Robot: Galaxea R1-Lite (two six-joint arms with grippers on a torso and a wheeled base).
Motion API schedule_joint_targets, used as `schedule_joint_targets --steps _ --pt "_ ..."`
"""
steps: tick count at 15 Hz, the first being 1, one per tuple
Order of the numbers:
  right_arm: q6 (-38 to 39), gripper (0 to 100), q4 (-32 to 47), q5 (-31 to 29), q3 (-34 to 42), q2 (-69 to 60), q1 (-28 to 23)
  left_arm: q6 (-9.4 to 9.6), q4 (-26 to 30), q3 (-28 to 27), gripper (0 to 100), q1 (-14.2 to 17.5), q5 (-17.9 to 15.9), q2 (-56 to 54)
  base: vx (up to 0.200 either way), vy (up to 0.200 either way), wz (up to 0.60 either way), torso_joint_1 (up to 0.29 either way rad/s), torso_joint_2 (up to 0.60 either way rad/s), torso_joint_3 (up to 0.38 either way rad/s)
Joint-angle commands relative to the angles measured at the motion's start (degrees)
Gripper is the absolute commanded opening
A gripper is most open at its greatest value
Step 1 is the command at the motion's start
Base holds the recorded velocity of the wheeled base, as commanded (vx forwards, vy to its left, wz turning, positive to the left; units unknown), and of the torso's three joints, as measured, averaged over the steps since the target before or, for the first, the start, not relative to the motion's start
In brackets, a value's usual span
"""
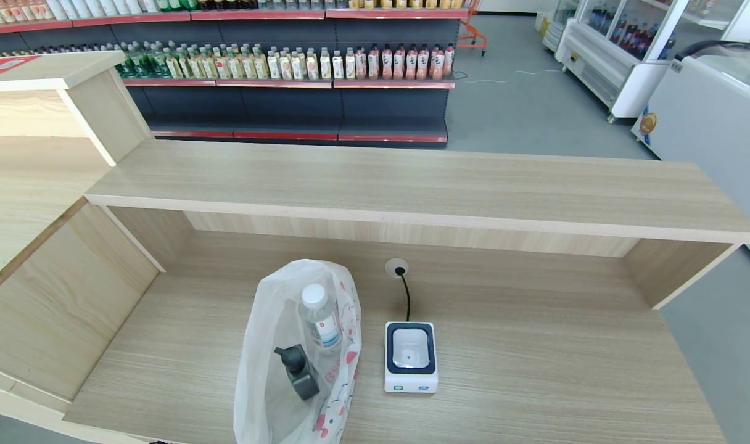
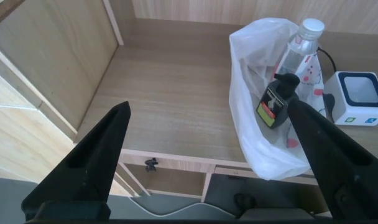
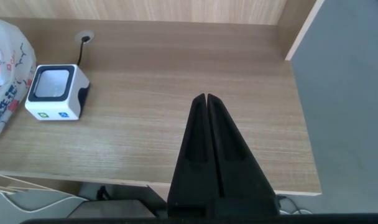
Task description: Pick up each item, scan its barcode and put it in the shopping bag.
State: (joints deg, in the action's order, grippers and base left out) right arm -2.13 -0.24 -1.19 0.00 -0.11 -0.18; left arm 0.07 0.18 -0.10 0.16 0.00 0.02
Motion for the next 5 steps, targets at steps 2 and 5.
schedule_joint_targets --steps 2,5 --pt "-0.3 0 0.0 0.1 0.0 0.1 0.0 -0.07 0.0 0.0 100 0.0 0.0 0.0 0.000 0.000 0.00 0.000 0.00 0.000" --pt "-0.4 0 0.0 0.1 0.0 0.1 0.0 0.01 0.0 0.0 100 0.0 0.0 0.0 0.000 0.000 0.00 0.000 0.00 0.000"
